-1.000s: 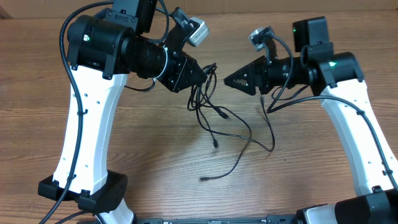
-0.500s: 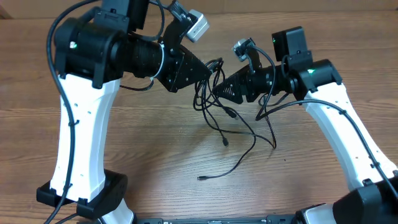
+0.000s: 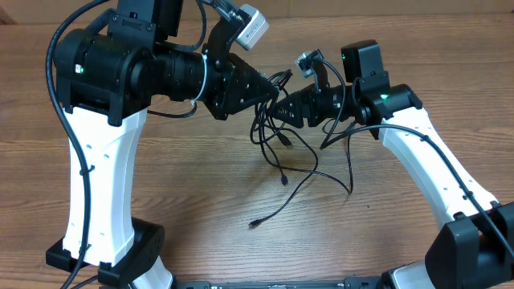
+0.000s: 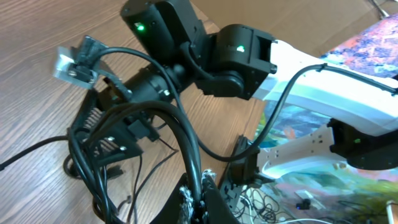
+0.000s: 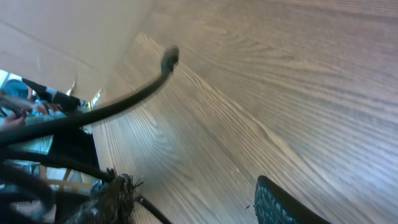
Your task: Untangle cables
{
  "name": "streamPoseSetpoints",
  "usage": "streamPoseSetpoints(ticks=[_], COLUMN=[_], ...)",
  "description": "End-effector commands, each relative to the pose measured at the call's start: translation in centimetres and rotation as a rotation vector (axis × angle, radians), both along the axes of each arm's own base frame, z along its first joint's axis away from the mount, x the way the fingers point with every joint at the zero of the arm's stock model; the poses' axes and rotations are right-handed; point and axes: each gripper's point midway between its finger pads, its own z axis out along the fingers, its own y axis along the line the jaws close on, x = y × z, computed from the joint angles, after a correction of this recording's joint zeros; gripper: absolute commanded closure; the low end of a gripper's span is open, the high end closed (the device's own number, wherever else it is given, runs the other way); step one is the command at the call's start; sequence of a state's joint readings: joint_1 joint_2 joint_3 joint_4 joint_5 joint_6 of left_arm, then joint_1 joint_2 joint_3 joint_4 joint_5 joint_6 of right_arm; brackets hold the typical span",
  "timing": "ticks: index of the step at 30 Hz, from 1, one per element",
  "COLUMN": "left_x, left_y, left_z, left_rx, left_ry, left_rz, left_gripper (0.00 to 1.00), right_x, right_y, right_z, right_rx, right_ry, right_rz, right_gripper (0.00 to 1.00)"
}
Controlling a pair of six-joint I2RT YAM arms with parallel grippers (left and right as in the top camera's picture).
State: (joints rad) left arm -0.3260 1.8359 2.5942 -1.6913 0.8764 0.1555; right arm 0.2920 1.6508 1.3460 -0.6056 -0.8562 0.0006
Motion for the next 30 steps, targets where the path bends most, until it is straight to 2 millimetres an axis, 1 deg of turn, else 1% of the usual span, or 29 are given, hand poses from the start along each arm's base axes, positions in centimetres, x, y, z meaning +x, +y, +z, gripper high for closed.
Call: streamPoseSetpoints(ticks=[1, 2, 4, 7, 9, 12, 13, 15, 16, 18, 19, 21, 24, 26, 30], left_x=[-1.6, -1.7, -1.7, -1.7, -1.9, -2.2, -2.2, -2.2, -2.3, -2.4, -2.5, -2.6, -2.2, -1.2, 1.1], left_y=[-0.5, -0.5, -0.5, -0.5, -0.5, -0.1, 0.1, 0.6, 0.8, 1.4, 1.7, 2.4, 3.8, 5.5, 10.1], left_z=[2.0, 2.1, 2.1, 2.1, 2.3, 2.6, 2.7, 2.9, 3.0, 3.4, 3.7, 4.2, 5.0, 5.6, 7.1], left_rx=[-0.077, -0.08, -0.08, -0.08, -0.082, -0.08, -0.077, -0.064, -0.062, -0.059, -0.062, -0.067, -0.076, -0.079, -0.1], left_ry=[-0.009, -0.007, -0.008, -0.008, -0.014, -0.032, -0.039, -0.058, -0.066, -0.084, -0.095, -0.113, -0.146, -0.154, -0.177], left_rz=[-0.048, -0.051, -0.05, -0.05, -0.05, -0.042, -0.035, -0.012, -0.003, 0.015, 0.025, 0.044, 0.101, 0.187, 0.397], left_gripper=[0.96, 0.96, 0.96, 0.96, 0.96, 0.96, 0.96, 0.96, 0.96, 0.96, 0.96, 0.96, 0.96, 0.96, 0.96], right_x=[0.3, 0.7, 1.6, 3.3, 4.4, 5.5, 5.7, 5.8, 5.8, 5.6, 5.3, 4.9, 3.8, 2.8, 0.5], right_y=[0.5, 0.4, -0.2, -2.5, -5.0, -9.7, -10.9, -14.5, -15.7, -19.0, -21.0, -24.0, -28.8, -31.8, -36.9], right_z=[0.4, 0.4, -0.2, -2.2, -3.6, -5.2, -5.5, -6.3, -6.6, -7.1, -7.4, -7.7, -8.2, -8.4, -8.8], right_rx=[0.021, 0.019, -0.012, -0.116, -0.209, -0.335, -0.36, -0.423, -0.442, -0.476, -0.487, -0.497, -0.502, -0.517, -0.548], right_ry=[0.043, 0.051, 0.085, 0.156, 0.171, 0.188, 0.194, 0.221, 0.233, 0.273, 0.301, 0.343, 0.41, 0.439, 0.481], right_rz=[-0.043, -0.069, -0.156, -0.362, -0.5, -0.681, -0.717, -0.811, -0.841, -0.915, -0.957, -1.019, -1.121, -1.164, -1.227], right_gripper=[0.59, 0.74, 0.96, 0.96, 0.96, 0.96, 0.96, 0.96, 0.96, 0.96, 0.96, 0.96, 0.96, 0.96, 0.96])
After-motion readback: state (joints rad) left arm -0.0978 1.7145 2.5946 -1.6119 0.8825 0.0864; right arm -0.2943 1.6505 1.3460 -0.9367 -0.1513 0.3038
